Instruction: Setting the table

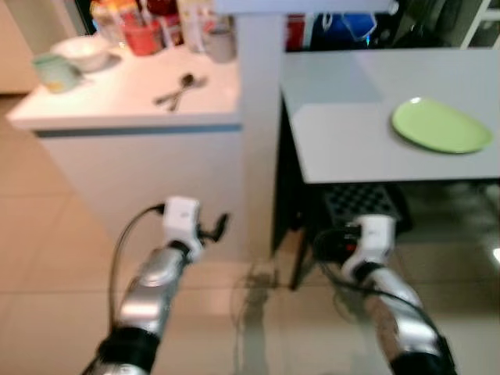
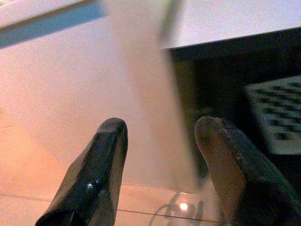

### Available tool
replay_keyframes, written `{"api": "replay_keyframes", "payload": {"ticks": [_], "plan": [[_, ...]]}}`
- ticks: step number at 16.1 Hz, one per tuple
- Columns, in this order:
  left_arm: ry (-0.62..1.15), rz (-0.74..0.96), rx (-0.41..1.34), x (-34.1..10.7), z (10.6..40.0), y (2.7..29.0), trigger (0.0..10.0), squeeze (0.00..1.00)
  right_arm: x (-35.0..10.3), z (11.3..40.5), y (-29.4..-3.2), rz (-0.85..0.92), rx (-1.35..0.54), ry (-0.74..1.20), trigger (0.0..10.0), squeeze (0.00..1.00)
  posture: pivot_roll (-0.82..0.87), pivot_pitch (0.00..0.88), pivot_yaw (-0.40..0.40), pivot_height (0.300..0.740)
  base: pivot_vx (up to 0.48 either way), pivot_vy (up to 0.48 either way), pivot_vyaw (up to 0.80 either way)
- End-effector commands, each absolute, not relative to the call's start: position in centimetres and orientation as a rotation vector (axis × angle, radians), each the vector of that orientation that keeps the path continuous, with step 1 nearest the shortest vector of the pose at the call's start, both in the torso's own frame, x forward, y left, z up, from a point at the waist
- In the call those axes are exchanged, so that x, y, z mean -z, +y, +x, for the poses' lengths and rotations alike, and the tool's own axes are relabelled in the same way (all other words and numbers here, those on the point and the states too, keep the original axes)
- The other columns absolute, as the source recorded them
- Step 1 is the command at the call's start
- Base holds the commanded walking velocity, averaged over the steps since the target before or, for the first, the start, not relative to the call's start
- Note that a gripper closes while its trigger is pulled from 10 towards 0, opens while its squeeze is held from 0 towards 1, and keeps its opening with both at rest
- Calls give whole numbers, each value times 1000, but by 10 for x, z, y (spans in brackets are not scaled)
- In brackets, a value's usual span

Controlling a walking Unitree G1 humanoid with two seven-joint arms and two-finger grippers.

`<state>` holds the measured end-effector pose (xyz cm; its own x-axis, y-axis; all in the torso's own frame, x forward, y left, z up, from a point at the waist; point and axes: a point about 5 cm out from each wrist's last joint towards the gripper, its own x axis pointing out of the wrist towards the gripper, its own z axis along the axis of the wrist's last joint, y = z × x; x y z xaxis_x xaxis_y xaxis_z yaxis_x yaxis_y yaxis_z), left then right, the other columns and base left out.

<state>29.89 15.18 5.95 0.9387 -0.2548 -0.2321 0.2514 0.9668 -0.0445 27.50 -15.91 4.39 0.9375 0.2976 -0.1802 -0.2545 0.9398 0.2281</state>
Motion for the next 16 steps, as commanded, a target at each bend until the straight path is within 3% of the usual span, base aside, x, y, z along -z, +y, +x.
{"api": "replay_keyframes", "payload": {"ticks": [1,3,16], "plan": [[256,3,270,-57,299,146,10000,0,-45,275,-169,186,-262,208,10000,0,-60,0,61,740,0,424,0],[258,5,266,-57,300,147,10000,0,-45,274,-168,185,-267,207,10000,0,-60,0,60,740,332,345,0],[275,16,258,-55,300,149,10000,0,-44,273,-167,185,-273,204,10000,0,-58,0,62,740,445,0,0]]}}
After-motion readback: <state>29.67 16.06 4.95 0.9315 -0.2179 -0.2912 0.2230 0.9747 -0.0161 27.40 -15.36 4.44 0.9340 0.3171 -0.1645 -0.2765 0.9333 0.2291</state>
